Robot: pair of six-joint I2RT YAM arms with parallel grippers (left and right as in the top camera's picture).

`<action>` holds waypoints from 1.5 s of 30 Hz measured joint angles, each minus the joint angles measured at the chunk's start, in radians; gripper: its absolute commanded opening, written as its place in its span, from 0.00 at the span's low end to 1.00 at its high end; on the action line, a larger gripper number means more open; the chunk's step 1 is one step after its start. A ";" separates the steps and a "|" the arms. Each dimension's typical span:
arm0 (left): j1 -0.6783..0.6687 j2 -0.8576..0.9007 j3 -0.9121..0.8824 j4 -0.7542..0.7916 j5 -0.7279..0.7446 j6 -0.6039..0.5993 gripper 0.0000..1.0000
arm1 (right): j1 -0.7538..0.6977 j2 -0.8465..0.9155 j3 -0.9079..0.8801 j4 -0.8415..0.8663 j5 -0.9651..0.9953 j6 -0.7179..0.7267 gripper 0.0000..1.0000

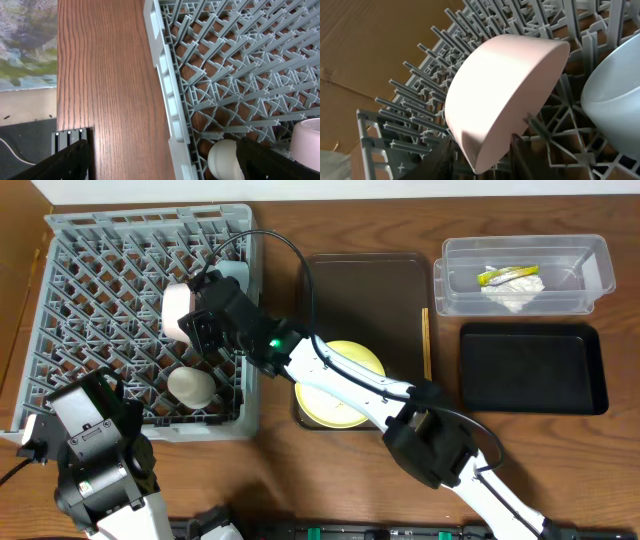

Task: Sort waste into correct bins and load items into the dishwasher
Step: 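Lower the pink bowl into the rack beside the blue bowl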

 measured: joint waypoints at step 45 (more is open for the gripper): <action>0.000 0.000 0.000 0.000 -0.003 0.000 0.94 | -0.062 0.074 -0.004 0.446 -0.402 0.123 0.01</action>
